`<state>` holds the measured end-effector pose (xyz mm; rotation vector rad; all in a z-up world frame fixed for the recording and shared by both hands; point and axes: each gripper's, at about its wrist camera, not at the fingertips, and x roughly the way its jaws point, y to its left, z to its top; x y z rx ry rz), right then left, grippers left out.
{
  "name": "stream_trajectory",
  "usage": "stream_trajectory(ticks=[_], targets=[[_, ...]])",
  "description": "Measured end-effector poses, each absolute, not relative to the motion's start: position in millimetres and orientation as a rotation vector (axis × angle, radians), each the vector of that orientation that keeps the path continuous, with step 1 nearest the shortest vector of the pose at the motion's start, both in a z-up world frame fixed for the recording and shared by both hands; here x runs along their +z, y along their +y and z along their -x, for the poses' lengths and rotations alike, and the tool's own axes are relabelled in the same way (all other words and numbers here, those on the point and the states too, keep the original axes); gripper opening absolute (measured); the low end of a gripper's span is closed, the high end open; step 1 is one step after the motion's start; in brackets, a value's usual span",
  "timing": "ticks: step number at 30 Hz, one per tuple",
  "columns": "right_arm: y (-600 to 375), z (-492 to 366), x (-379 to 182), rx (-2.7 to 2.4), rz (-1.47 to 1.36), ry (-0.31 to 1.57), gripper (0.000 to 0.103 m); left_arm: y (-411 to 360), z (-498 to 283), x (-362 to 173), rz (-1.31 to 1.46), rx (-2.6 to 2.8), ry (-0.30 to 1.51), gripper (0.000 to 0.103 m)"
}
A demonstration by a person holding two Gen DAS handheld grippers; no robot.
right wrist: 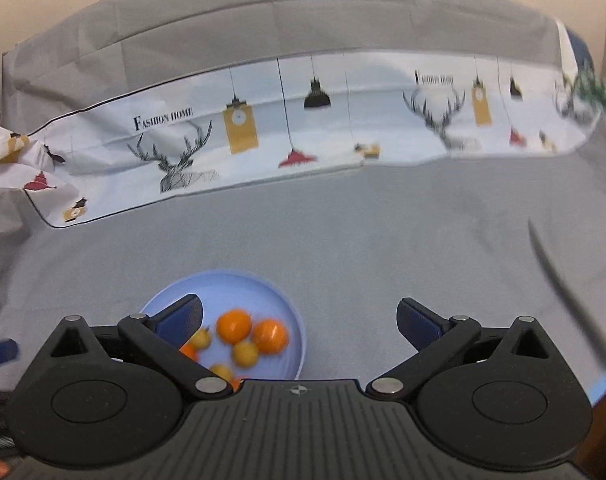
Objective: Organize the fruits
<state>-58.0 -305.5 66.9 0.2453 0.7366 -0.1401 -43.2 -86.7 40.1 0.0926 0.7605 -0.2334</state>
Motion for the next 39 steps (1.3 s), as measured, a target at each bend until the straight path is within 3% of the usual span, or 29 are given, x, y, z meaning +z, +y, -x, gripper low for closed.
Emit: stream_trajectory(ticks=[14, 39], targets=[[-304, 46, 32, -0.187, -0.131, 0.897, 0.102, -83, 29, 8, -0.091, -0.139, 0.925, 0.103], [-296, 35, 19, -0.138, -0.084, 0.945, 0.102, -87, 19, -2, -0.061, -0.132, 0.957, 0.103]])
